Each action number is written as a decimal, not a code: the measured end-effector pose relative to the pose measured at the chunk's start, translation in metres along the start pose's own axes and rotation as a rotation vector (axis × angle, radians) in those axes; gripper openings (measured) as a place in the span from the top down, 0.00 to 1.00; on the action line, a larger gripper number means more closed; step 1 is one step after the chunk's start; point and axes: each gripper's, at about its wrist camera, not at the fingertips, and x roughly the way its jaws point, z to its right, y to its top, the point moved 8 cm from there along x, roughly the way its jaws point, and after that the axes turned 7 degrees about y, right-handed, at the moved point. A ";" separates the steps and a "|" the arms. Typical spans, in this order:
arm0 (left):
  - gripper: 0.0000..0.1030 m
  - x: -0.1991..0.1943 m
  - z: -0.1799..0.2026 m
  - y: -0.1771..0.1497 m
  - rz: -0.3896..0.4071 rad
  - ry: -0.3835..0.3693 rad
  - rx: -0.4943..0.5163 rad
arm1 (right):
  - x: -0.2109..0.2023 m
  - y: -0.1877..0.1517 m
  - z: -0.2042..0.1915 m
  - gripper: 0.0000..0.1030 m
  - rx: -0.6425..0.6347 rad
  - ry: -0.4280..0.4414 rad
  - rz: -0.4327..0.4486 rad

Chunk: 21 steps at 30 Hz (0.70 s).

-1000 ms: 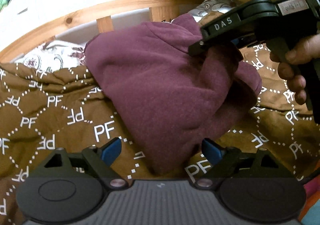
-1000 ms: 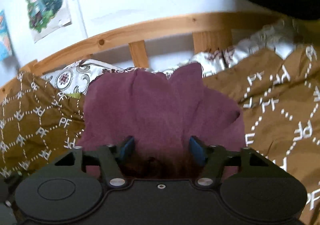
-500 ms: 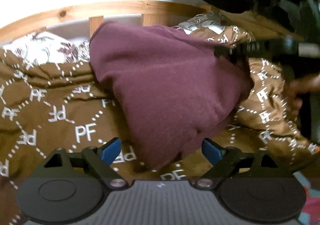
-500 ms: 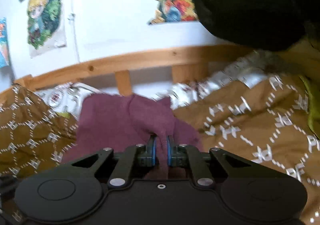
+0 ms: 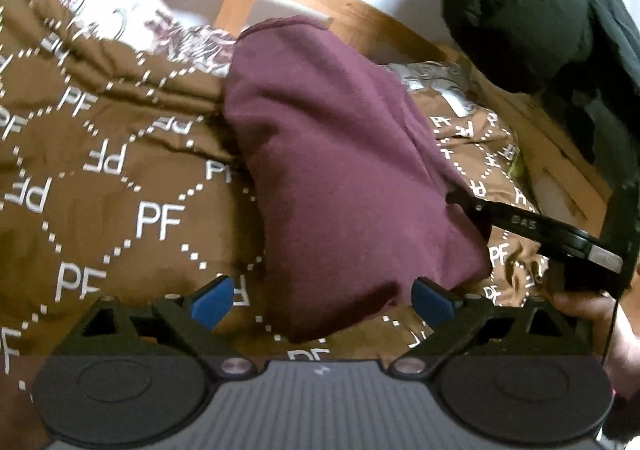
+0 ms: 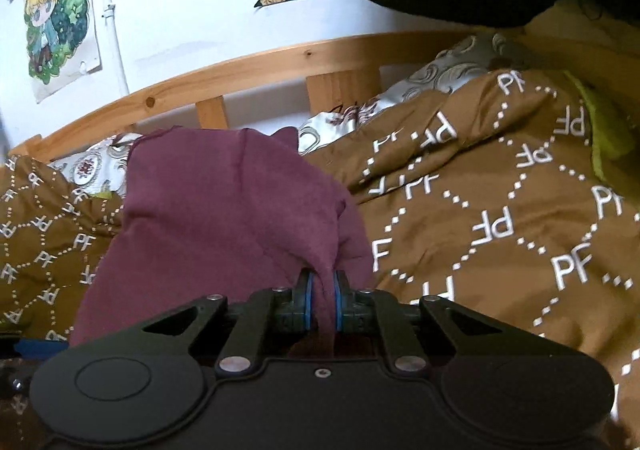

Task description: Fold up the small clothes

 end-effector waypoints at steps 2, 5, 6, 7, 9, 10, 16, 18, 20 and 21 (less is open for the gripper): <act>0.05 0.005 -0.005 -0.001 -0.018 0.038 -0.003 | 0.001 0.003 0.000 0.80 0.014 0.004 0.000; 0.05 0.014 -0.008 -0.006 -0.048 0.082 0.018 | 0.002 0.010 0.003 0.71 0.058 0.019 0.011; 0.05 0.016 -0.009 -0.007 -0.055 0.087 0.016 | 0.003 0.013 0.004 0.70 0.080 0.028 0.018; 0.05 0.017 -0.010 -0.008 -0.063 0.088 0.013 | 0.004 0.015 0.005 0.66 0.094 0.034 0.022; 0.05 0.020 -0.010 -0.010 -0.072 0.090 0.015 | 0.009 0.020 0.004 0.60 0.118 0.051 0.025; 0.05 0.021 -0.010 -0.011 -0.073 0.094 0.021 | 0.012 0.022 0.004 0.56 0.125 0.059 0.023; 0.05 0.023 -0.006 -0.014 -0.075 0.108 0.055 | 0.041 0.036 -0.003 0.50 0.159 0.113 -0.035; 0.05 0.022 -0.004 -0.015 -0.075 0.108 0.058 | 0.045 0.036 -0.006 0.79 0.138 0.121 -0.042; 0.05 0.021 -0.005 -0.014 -0.075 0.105 0.056 | 0.043 0.036 -0.008 0.91 0.091 0.097 -0.033; 0.05 0.021 -0.005 -0.014 -0.074 0.101 0.051 | 0.039 0.036 -0.007 0.92 0.075 0.091 -0.016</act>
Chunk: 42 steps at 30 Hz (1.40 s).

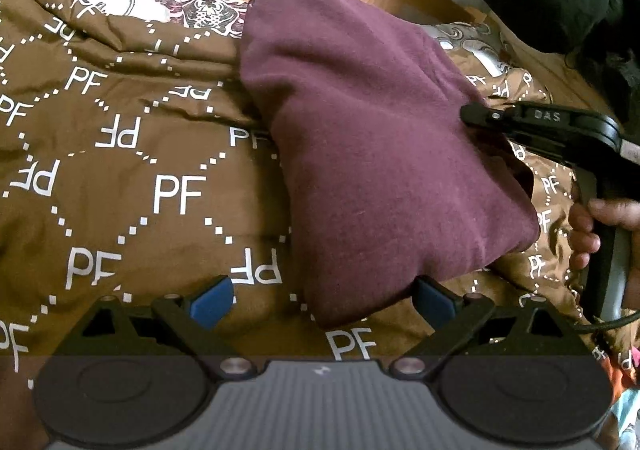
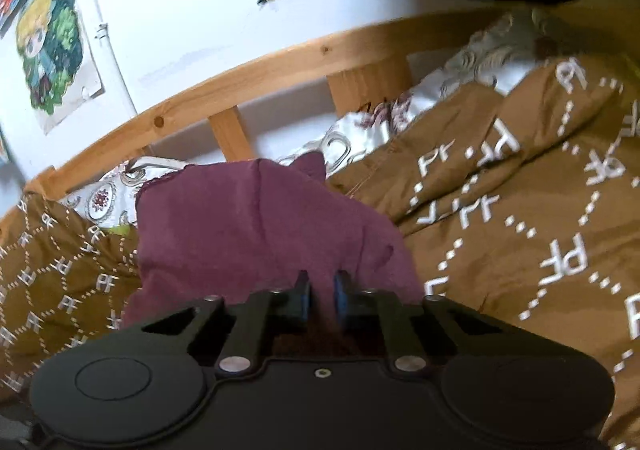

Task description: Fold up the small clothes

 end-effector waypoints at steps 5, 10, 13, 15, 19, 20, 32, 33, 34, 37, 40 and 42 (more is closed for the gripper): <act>0.05 -0.007 -0.002 0.005 0.041 -0.041 -0.042 | -0.011 0.000 0.011 0.93 -0.014 -0.039 0.022; 0.05 -0.015 -0.003 0.010 0.088 -0.060 -0.049 | -0.009 -0.008 0.018 0.93 -0.011 -0.066 0.010; 0.03 -0.013 -0.004 0.012 0.079 -0.058 -0.059 | -0.010 -0.010 0.016 0.94 -0.047 -0.077 0.010; 0.02 -0.011 -0.006 0.011 0.070 -0.055 -0.067 | -0.010 -0.013 0.016 0.95 -0.061 -0.080 0.007; 0.01 -0.006 -0.008 0.011 0.048 -0.060 -0.083 | -0.010 -0.020 0.019 0.95 -0.058 -0.088 -0.001; 0.01 -0.006 -0.008 0.011 0.047 -0.061 -0.085 | -0.011 -0.021 0.020 0.95 -0.057 -0.091 -0.004; 0.01 -0.011 -0.014 0.020 0.088 -0.050 -0.121 | -0.009 -0.024 0.017 0.96 -0.081 -0.107 -0.015; 0.01 -0.012 -0.016 0.022 0.096 -0.047 -0.130 | -0.008 -0.025 0.016 0.96 -0.082 -0.108 -0.016; 0.01 -0.012 -0.018 0.024 0.102 -0.044 -0.138 | -0.007 -0.026 0.016 0.96 -0.085 -0.109 -0.018; 0.01 -0.008 -0.022 0.030 0.101 -0.046 -0.157 | -0.006 -0.027 0.016 0.95 -0.093 -0.111 -0.023; 0.01 0.002 -0.023 0.038 0.090 -0.063 -0.178 | -0.005 -0.026 0.018 0.86 -0.073 -0.097 -0.024; 0.01 0.010 -0.024 0.041 0.070 -0.081 -0.187 | -0.006 -0.025 0.022 0.75 -0.012 -0.076 -0.015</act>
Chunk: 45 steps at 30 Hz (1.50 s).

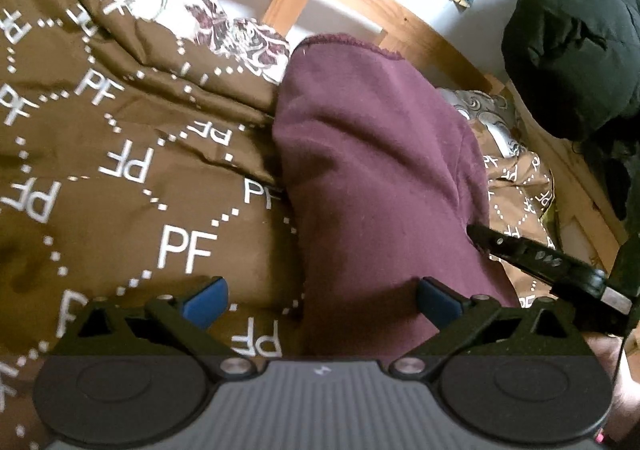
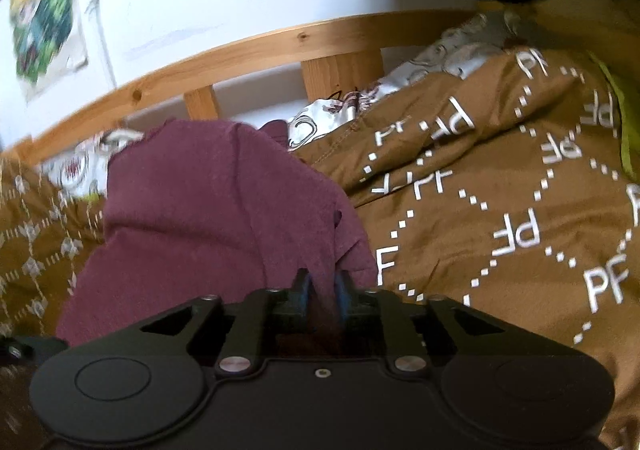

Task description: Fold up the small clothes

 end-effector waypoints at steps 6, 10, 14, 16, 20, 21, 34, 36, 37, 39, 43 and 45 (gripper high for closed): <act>0.01 0.018 -0.006 0.002 -0.066 -0.062 -0.069 | 0.000 0.015 0.011 0.20 0.174 0.105 0.058; 0.05 0.020 -0.004 0.002 -0.081 -0.086 -0.053 | 0.021 0.025 0.004 0.16 0.147 0.126 0.031; 0.28 0.021 0.001 0.003 -0.113 -0.130 -0.057 | 0.042 0.026 0.000 0.30 0.132 0.112 -0.007; 0.41 0.019 0.004 0.004 -0.125 -0.162 -0.073 | 0.044 0.024 -0.001 0.42 0.143 0.108 -0.009; 0.57 0.014 0.009 0.008 -0.113 -0.107 -0.045 | 0.034 0.025 -0.018 0.75 0.055 0.079 0.007; 0.61 0.011 0.012 0.009 -0.106 -0.096 -0.033 | 0.031 0.026 -0.026 0.79 0.003 0.065 0.013; 0.65 -0.082 0.015 0.033 0.150 0.126 0.175 | -0.015 0.052 -0.124 0.88 -0.249 0.158 0.175; 0.65 -0.092 -0.001 0.035 0.159 0.150 0.149 | -0.014 0.055 -0.141 0.88 -0.273 0.182 0.185; 0.65 -0.095 -0.007 0.036 0.159 0.161 0.134 | -0.010 0.056 -0.148 0.88 -0.277 0.193 0.184; 0.65 -0.098 -0.020 0.037 0.151 0.189 0.098 | -0.001 0.056 -0.161 0.88 -0.277 0.212 0.172; 0.64 -0.090 -0.039 0.037 0.119 0.237 0.059 | 0.022 0.048 -0.176 0.88 -0.270 0.224 0.115; 0.63 -0.083 -0.044 0.033 0.094 0.249 0.046 | 0.032 0.040 -0.178 0.88 -0.263 0.217 0.077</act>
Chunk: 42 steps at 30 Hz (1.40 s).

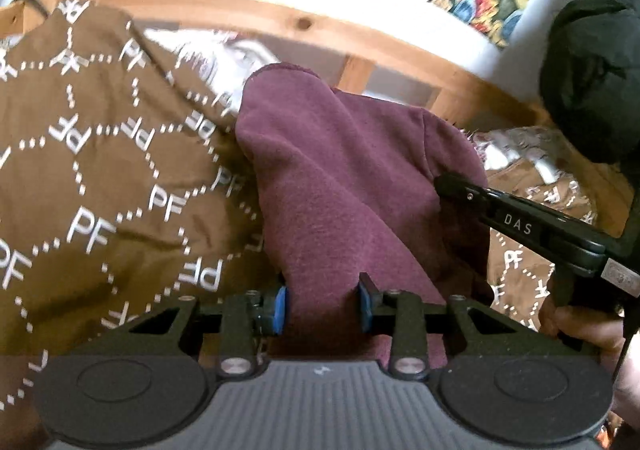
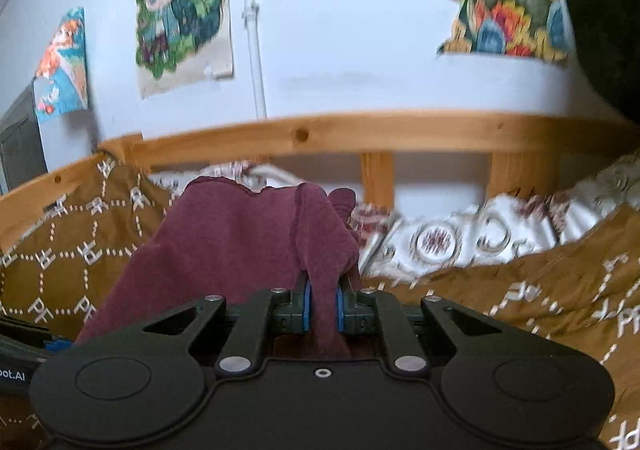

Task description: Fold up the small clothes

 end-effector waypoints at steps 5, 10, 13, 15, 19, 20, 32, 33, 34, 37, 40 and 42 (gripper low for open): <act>0.58 0.007 -0.002 -0.007 -0.022 0.021 -0.012 | 0.004 -0.018 0.007 0.82 0.029 -0.059 -0.064; 0.51 -0.006 -0.004 -0.005 -0.005 0.083 -0.013 | -0.015 -0.023 0.016 0.69 0.044 -0.078 -0.077; 0.30 -0.023 -0.004 -0.003 0.029 0.083 -0.041 | -0.036 -0.024 0.013 0.56 0.034 -0.065 -0.062; 0.21 -0.038 -0.004 -0.001 0.064 0.088 -0.060 | -0.051 -0.022 0.006 0.46 0.014 -0.056 -0.047; 0.11 -0.072 -0.001 -0.008 0.123 0.127 -0.057 | -0.089 -0.019 -0.009 0.26 -0.007 -0.029 -0.005; 0.07 -0.080 -0.001 -0.011 0.140 0.141 -0.058 | -0.099 -0.018 -0.013 0.19 -0.008 -0.021 0.005; 0.01 -0.162 -0.005 -0.079 0.179 0.288 -0.043 | -0.205 -0.041 -0.040 0.01 0.043 -0.001 0.060; 0.01 -0.167 -0.004 -0.086 0.179 0.301 -0.033 | -0.211 -0.045 -0.040 0.01 0.044 -0.005 0.060; 0.01 -0.172 -0.002 -0.092 0.182 0.311 -0.016 | -0.217 -0.048 -0.040 0.01 0.044 -0.007 0.057; 0.01 -0.184 0.008 -0.107 0.199 0.336 0.048 | -0.230 -0.059 -0.040 0.01 0.057 -0.009 0.024; 0.01 -0.189 0.018 -0.115 0.212 0.342 0.096 | -0.241 -0.073 -0.041 0.01 0.079 -0.016 -0.016; 0.01 -0.189 0.021 -0.118 0.210 0.340 0.105 | -0.246 -0.080 -0.043 0.01 0.080 -0.026 -0.042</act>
